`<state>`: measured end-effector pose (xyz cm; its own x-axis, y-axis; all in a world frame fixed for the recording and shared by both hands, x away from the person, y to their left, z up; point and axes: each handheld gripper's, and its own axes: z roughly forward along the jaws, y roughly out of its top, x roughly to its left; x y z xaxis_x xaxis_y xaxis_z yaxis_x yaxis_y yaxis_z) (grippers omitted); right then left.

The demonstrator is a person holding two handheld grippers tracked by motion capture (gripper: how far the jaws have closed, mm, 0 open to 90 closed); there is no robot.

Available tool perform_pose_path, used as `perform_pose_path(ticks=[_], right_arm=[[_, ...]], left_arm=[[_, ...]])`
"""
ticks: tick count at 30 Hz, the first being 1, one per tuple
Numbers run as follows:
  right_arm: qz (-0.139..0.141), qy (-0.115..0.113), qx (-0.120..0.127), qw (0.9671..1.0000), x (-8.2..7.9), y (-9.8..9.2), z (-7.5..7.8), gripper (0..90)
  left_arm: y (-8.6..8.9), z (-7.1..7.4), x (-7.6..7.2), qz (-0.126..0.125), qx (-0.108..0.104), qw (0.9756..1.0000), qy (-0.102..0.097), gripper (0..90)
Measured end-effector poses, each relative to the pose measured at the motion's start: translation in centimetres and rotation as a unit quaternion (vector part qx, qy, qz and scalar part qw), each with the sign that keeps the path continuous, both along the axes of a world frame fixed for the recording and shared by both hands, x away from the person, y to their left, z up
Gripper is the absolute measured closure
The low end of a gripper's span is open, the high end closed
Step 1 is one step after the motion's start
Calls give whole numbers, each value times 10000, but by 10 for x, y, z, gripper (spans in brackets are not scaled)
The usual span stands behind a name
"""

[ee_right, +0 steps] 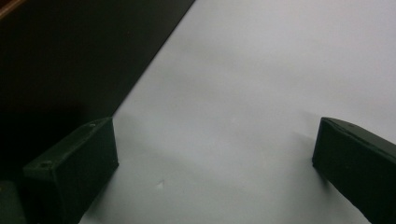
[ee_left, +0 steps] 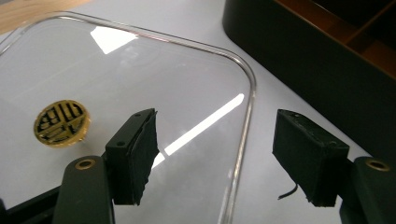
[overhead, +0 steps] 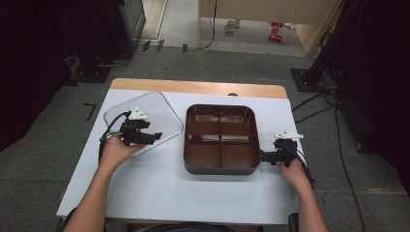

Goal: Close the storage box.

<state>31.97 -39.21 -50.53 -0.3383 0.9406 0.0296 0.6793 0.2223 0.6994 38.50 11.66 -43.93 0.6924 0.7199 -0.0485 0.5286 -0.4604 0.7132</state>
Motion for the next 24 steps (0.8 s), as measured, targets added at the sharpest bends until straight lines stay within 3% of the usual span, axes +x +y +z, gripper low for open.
perform_pose_path(ticks=[8,14,22,24], right_arm=[[0,0,1,10000,0,0,0,0],[-1,1,2,10000,0,0,0,0],[0,2,1,10000,0,0,0,0],[-1,3,3,10000,0,0,0,0]], left_arm=[[11,3,21,223,-56,9997,58,309],[17,9,34,401,-41,9992,-83,313],[30,-6,53,649,69,9978,-124,337],[33,-16,59,778,45,9970,-4,347]])
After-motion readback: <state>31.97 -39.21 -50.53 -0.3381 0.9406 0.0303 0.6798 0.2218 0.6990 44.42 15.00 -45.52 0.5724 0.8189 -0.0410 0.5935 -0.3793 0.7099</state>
